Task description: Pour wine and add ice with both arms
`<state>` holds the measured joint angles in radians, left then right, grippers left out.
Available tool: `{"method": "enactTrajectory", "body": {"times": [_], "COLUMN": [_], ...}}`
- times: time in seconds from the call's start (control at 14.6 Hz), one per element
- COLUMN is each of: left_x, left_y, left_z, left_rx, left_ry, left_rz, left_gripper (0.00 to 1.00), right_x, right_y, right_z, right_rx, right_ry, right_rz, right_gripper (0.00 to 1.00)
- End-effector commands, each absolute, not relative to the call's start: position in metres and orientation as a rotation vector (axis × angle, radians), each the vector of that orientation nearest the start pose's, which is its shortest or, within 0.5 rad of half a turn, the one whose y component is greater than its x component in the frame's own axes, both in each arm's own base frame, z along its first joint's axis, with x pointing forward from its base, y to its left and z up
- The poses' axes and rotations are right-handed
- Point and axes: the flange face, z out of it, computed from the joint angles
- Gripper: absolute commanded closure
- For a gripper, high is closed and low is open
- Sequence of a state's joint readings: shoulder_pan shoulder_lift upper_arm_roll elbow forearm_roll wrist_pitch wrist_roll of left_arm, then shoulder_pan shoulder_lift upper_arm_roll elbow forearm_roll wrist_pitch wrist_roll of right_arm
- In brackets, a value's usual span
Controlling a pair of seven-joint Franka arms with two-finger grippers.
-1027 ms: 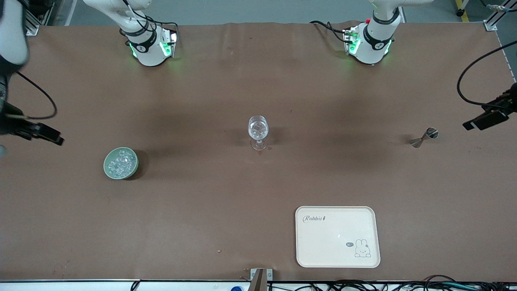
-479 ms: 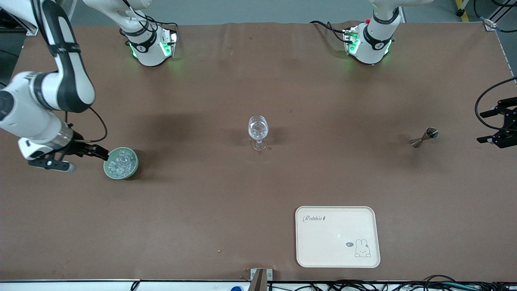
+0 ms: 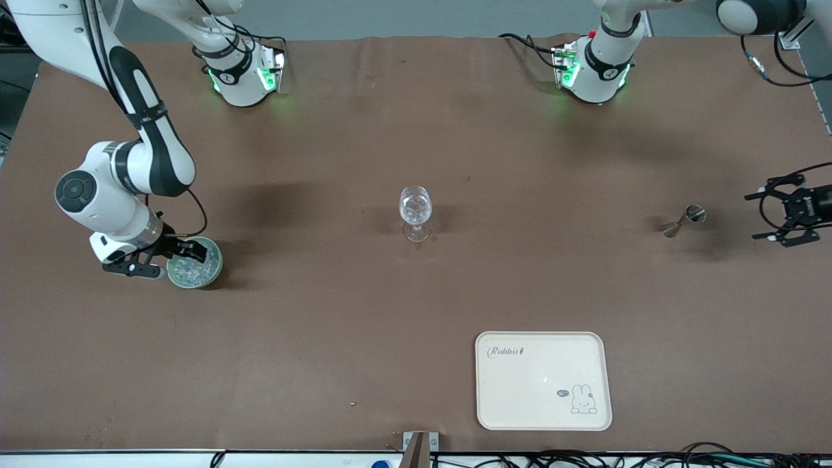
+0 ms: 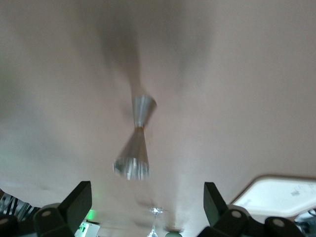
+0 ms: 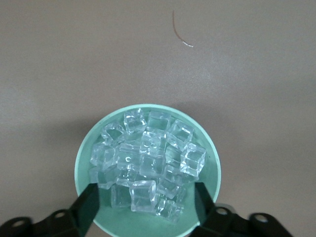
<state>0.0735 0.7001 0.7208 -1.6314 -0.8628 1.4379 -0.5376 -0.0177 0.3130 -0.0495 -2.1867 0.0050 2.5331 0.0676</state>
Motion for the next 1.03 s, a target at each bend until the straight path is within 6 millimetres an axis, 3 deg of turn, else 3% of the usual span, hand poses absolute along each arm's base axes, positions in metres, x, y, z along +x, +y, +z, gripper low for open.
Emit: {"method": "enactTrajectory", "body": {"times": [0.0, 0.21, 0.34, 0.48, 0.96], "left_x": [0.518, 0.498, 0.487, 0.479, 0.468], "left_y": [0.336, 0.334, 0.328, 0.309, 0.288], "left_z": [0.231, 0.192, 0.179, 0.163, 0.145], "left_rx": [1.756, 1.719, 1.661, 1.597, 1.512], "left_ry": [1.79, 1.78, 1.759, 1.751, 1.746], "left_rz": [-0.822, -0.88, -0.878, -0.908, -0.928], "left_gripper": [0.0, 0.0, 0.0, 0.01, 0.06], "right_x": [0.56, 0.56, 0.559, 0.559, 0.557], "right_y": [-0.032, -0.032, -0.032, -0.032, -0.032], "right_z": [0.242, 0.235, 0.232, 0.231, 0.226], "right_rx": [-3.148, -3.151, -3.151, -3.15, -3.153], "right_ry": [0.188, 0.183, 0.183, 0.185, 0.178], "right_rz": [-0.076, -0.071, -0.064, -0.061, -0.044], "right_gripper": [0.37, 0.42, 0.42, 0.43, 0.48]}}
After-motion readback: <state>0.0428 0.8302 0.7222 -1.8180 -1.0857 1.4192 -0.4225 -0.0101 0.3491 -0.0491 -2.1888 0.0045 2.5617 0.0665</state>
